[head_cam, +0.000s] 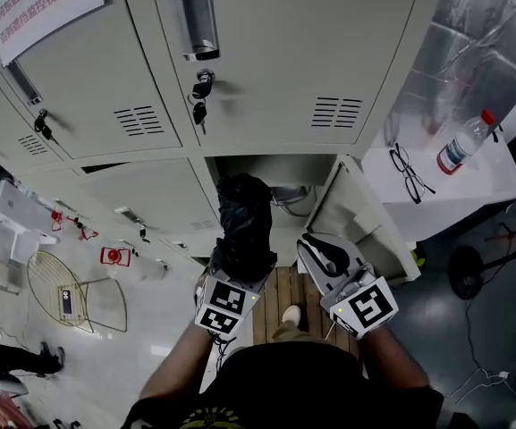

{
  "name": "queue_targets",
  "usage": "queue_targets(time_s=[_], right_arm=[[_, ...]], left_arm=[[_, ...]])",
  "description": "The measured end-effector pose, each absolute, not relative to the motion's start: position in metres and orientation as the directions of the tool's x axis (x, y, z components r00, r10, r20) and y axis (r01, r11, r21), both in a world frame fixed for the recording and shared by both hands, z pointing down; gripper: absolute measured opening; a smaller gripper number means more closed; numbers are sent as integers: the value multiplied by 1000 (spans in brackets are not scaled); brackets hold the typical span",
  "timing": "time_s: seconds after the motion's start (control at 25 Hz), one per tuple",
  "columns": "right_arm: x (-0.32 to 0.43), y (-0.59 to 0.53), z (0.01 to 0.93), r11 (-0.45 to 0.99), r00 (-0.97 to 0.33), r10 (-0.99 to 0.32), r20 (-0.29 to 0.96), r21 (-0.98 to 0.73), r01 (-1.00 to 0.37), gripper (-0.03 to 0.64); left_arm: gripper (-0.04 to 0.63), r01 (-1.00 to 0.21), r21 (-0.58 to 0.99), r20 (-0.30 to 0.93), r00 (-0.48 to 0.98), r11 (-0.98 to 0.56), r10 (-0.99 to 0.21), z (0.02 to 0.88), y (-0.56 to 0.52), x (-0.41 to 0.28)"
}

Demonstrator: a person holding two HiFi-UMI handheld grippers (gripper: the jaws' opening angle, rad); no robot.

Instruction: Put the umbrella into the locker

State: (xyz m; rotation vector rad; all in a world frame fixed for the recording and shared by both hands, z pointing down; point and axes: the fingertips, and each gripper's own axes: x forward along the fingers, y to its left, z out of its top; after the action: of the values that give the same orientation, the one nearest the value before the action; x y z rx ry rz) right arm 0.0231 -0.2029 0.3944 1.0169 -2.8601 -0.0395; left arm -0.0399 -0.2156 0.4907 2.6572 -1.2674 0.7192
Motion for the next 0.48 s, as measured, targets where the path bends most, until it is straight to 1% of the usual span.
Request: queue_targets(time_s=[0.12, 0.48], right_arm=[[26, -211, 395, 784, -780, -620, 80, 66, -617, 35], [39, -230, 405, 807, -801, -590, 99, 34, -590, 35]], left_arm=[[294, -763, -98, 472, 530, -639, -705, 496, -223, -38], [293, -783, -88, 487, 506, -616, -712, 508, -243, -26]])
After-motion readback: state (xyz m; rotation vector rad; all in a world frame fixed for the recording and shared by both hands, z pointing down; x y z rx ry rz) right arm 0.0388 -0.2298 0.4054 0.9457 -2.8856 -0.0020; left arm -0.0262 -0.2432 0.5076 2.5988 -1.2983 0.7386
